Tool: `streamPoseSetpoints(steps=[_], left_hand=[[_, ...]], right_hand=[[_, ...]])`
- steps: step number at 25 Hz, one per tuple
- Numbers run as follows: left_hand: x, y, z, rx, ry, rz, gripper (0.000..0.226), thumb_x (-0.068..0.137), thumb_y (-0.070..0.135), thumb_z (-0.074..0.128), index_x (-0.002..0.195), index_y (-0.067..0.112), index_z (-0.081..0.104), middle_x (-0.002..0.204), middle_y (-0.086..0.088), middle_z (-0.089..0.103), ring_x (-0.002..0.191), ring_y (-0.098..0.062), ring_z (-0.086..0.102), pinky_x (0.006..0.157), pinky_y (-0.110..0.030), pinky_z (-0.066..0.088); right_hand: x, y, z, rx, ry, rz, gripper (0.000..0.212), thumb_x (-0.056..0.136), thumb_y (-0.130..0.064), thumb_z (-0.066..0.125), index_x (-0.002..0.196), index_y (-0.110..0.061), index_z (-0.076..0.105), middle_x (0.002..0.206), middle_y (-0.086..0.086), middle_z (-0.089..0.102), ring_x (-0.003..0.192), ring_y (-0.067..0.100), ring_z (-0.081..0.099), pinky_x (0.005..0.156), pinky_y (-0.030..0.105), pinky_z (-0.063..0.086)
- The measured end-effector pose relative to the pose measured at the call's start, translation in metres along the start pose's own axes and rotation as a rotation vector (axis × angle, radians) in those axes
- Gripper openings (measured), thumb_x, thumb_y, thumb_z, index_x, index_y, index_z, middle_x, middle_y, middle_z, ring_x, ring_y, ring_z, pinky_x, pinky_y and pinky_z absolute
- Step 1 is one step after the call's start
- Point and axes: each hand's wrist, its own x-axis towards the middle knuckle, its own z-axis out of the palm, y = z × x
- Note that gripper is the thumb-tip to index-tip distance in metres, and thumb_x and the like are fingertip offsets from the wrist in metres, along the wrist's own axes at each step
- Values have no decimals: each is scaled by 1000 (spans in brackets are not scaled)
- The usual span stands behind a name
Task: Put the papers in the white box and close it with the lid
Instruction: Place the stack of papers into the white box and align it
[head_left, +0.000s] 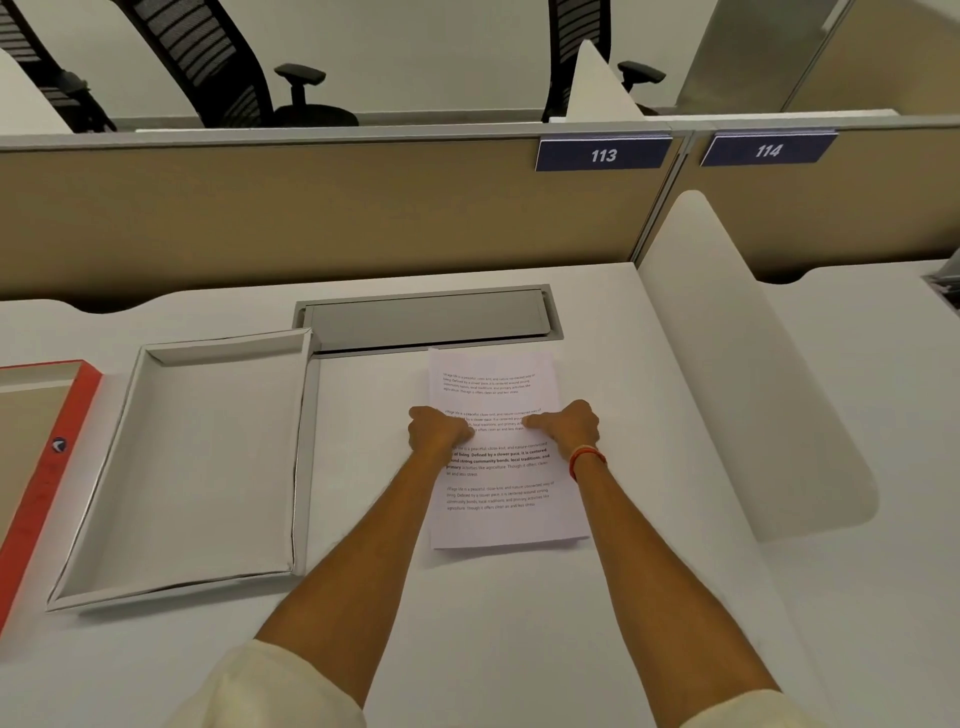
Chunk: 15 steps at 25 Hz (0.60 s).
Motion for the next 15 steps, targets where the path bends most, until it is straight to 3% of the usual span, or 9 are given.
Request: streamPoseSetpoints(steps=[2, 5, 9, 11, 13, 15], left_hand=[[-1, -1, 0, -9, 1, -11, 80, 73, 16, 83, 134, 0, 34, 136, -17, 50, 120, -31, 57, 95, -36, 51], [0, -4, 1, -9, -31, -22, 77, 76, 24, 81, 135, -1, 39, 141, -16, 43, 125, -32, 53, 95, -37, 50], [3, -6, 0, -140, -161, -29, 52, 90, 22, 65, 134, 1, 45, 135, -18, 55, 121, -35, 56, 84, -36, 50], [1, -9, 0, -128, -179, -14, 42, 94, 19, 56, 132, 3, 47, 131, -18, 58, 116, -34, 59, 79, -33, 48], [0, -10, 0, -123, -174, -1, 39, 94, 15, 53, 130, 2, 47, 129, -18, 59, 108, -32, 61, 81, -34, 50], [-1, -10, -1, -137, -181, 3, 39, 94, 10, 52, 130, 0, 46, 129, -19, 58, 105, -30, 61, 84, -36, 52]], right_hand=[[0, 1, 1, -19, 7, 11, 62, 69, -36, 85, 115, -3, 61, 118, 17, 66, 110, 37, 63, 100, 50, 48], [2, 6, 4, -2, 21, -7, 59, 70, -37, 84, 114, -4, 61, 119, 17, 66, 111, 37, 62, 102, 51, 47], [-1, 4, 13, -21, 38, -39, 60, 71, -35, 85, 116, -2, 61, 124, 18, 63, 114, 37, 60, 99, 48, 51], [-8, -1, 18, -133, 85, -21, 66, 71, -39, 84, 120, -4, 58, 134, 17, 52, 120, 37, 54, 99, 46, 50], [-13, -5, 19, -177, 111, 14, 73, 70, -41, 84, 125, -6, 52, 137, 17, 43, 121, 37, 51, 99, 46, 50], [-14, -3, 18, -130, 65, -22, 78, 71, -40, 84, 129, -5, 45, 134, 17, 49, 119, 36, 56, 99, 47, 51]])
